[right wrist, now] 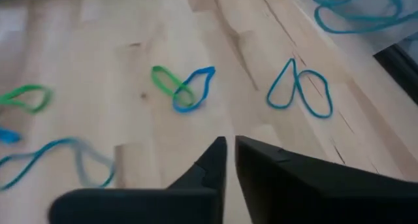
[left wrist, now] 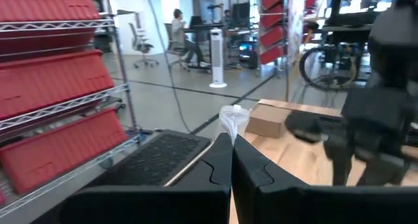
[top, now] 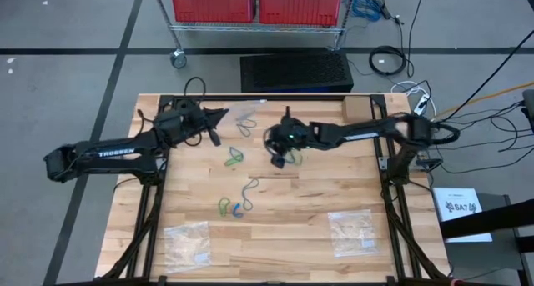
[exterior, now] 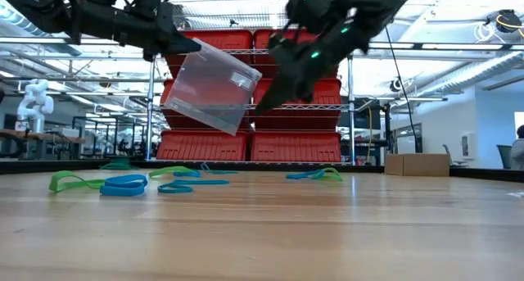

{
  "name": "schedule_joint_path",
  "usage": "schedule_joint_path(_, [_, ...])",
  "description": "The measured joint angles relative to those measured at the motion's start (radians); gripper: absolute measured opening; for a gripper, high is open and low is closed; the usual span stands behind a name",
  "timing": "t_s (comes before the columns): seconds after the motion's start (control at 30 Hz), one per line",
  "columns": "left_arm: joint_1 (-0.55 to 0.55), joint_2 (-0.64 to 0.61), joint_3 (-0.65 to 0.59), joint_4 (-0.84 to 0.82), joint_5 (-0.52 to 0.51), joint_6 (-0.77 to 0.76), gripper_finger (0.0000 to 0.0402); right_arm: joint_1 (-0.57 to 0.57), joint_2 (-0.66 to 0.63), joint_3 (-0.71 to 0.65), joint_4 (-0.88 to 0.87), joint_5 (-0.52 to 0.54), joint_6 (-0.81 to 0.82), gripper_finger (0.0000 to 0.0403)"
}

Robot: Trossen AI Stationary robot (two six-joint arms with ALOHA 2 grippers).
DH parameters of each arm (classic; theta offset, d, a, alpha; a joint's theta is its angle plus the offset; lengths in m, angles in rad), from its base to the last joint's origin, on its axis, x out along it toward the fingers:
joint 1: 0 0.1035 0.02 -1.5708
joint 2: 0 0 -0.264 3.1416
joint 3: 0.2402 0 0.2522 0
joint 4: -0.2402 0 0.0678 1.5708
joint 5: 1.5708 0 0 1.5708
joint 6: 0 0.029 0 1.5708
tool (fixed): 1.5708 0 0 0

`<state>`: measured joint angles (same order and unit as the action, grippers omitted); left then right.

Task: Sort rubber bands
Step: Put the top long blue rubber band into the top zip bag

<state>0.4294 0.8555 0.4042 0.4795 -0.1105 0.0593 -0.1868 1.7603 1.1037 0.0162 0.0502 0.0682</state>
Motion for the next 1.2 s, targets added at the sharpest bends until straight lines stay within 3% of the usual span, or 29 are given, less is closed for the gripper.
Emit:
schedule_joint_path(0.23, [0.01,-0.063,0.0,-0.064,-0.011,0.0,0.0,-0.038,0.233,0.244,-0.058,0.011,0.06,0.0126])
schedule_joint_path(0.47, [0.01,-0.105,0.0,-0.112,-0.018,0.003,0.0,-0.047,0.41,0.446,-0.109,0.176,0.12,0.0195])
schedule_joint_path(0.77, [0.01,-0.134,0.0,-0.134,-0.021,0.006,0.0,-0.068,0.554,0.586,-0.102,0.195,0.156,0.0199])
schedule_joint_path(0.9, [0.01,-0.133,0.0,-0.137,-0.021,0.006,0.0,-0.075,0.598,0.628,-0.101,0.266,0.156,0.0193])
schedule_joint_path(1.2, [0.01,-0.133,0.0,-0.146,-0.021,0.006,0.0,-0.078,0.615,0.643,-0.104,0.344,0.154,0.0172])
